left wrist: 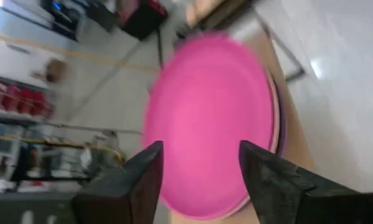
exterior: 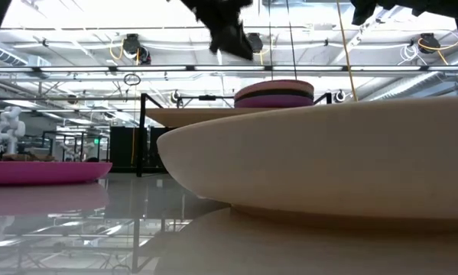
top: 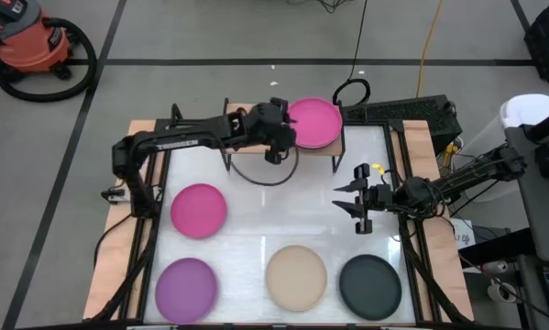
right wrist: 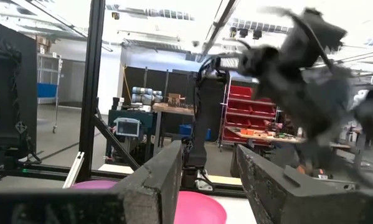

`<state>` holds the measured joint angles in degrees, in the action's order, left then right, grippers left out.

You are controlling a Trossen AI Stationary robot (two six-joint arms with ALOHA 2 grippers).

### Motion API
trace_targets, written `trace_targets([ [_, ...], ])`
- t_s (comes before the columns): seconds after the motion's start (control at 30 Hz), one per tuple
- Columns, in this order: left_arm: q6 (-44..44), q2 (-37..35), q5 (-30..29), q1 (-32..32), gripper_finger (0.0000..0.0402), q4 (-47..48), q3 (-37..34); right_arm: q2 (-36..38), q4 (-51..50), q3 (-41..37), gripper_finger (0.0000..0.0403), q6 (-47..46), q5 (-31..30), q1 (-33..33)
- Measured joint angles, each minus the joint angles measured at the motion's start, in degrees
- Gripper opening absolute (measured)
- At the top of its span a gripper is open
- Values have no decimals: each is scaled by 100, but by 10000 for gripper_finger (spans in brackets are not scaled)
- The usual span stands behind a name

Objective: Place and stack plates onto a shelf
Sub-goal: Put the white plate on the shelf

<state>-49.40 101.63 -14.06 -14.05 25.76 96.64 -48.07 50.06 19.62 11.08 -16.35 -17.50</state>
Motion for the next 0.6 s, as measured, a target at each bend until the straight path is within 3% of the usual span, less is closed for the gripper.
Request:
trace_targets([
  [0.13, 363, -639, -16, 243, 222, -2, 11, 2, -20, 0, 139, -4, 1, 0],
  [0.3, 1165, -1432, -127, 311, 223, 865, 10, 2, -64, 0, 139, -150, 1, -1],
  [0.4, 1858, -1935, 182, 316, 223, 1207, -50, 1, -256, 0, 139, -358, -34, -2],
  [0.6, 2628, -3199, 422, 527, 223, 706, -1322, 1, -545, 58, 139, -743, -344, -4],
])
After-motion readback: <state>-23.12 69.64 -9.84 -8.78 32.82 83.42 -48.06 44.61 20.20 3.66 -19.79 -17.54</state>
